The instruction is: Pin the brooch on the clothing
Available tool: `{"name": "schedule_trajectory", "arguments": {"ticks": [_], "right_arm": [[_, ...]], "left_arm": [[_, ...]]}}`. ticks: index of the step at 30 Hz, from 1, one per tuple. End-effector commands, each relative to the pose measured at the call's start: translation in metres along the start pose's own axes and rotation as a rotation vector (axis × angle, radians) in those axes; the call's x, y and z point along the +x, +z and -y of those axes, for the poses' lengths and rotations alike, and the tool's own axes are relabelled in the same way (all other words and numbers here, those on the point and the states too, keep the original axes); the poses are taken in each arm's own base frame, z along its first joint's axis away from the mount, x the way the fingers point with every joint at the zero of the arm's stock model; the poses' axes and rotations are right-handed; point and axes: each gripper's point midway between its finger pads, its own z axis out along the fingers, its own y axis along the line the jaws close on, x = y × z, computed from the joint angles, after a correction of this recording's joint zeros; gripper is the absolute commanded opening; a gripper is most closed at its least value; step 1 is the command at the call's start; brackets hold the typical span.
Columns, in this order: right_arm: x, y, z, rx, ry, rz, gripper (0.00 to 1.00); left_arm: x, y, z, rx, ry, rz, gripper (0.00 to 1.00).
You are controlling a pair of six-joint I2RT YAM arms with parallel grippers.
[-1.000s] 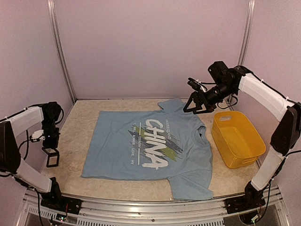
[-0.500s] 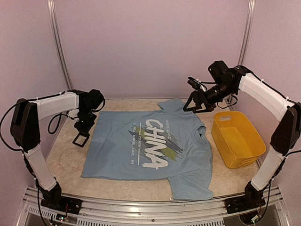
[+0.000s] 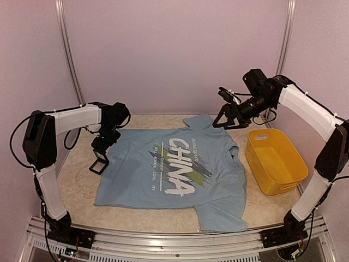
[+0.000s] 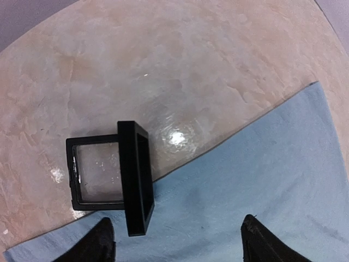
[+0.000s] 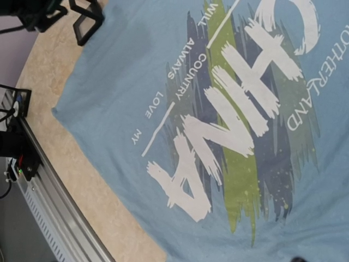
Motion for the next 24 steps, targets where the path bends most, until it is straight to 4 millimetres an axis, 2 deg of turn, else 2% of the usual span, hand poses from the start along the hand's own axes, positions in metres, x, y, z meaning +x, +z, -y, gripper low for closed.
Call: {"name": "schedule_trajectory", "arguments": {"ticks": [1, 5, 6, 8, 14, 17, 19, 21, 22, 24], "right_arm": [[-0.015, -0.015, -0.01, -0.011, -0.044, 0.061, 0.87], [-0.026, -0.023, -0.016, -0.009, -0.064, 0.101, 0.88], [-0.029, -0.026, -0.016, -0.003, -0.068, 0.113, 0.87], [-0.033, -0.028, -0.016, 0.01, -0.068, 0.129, 0.87], [-0.055, -0.033, -0.014, 0.042, -0.087, 0.199, 0.87], [-0.068, -0.034, -0.014, 0.051, -0.11, 0.228, 0.86], [-0.076, -0.032, -0.012, 0.053, -0.123, 0.238, 0.86], [-0.081, -0.029, -0.011, 0.05, -0.137, 0.246, 0.86], [-0.083, -0.027, -0.011, 0.043, -0.144, 0.248, 0.86], [-0.083, -0.022, -0.009, 0.032, -0.142, 0.239, 0.86]], "left_arm": [[-0.037, -0.027, 0.007, 0.038, 0.019, 0.103, 0.82], [-0.076, -0.059, -0.002, 0.118, 0.052, 0.128, 0.89], [-0.082, -0.06, -0.007, 0.131, 0.066, 0.116, 0.9], [-0.094, -0.064, -0.029, 0.144, 0.071, 0.091, 0.91], [-0.142, -0.093, -0.114, 0.149, -0.024, 0.101, 0.9], [-0.147, -0.088, -0.162, 0.037, -0.052, 0.026, 0.89], [-0.142, -0.08, -0.193, -0.073, -0.046, -0.032, 0.89], [-0.134, -0.071, -0.215, -0.148, -0.038, -0.093, 0.91], [-0.127, -0.063, -0.226, -0.167, -0.06, -0.145, 0.98], [-0.108, -0.051, -0.25, -0.183, -0.186, -0.261, 0.99]]}}
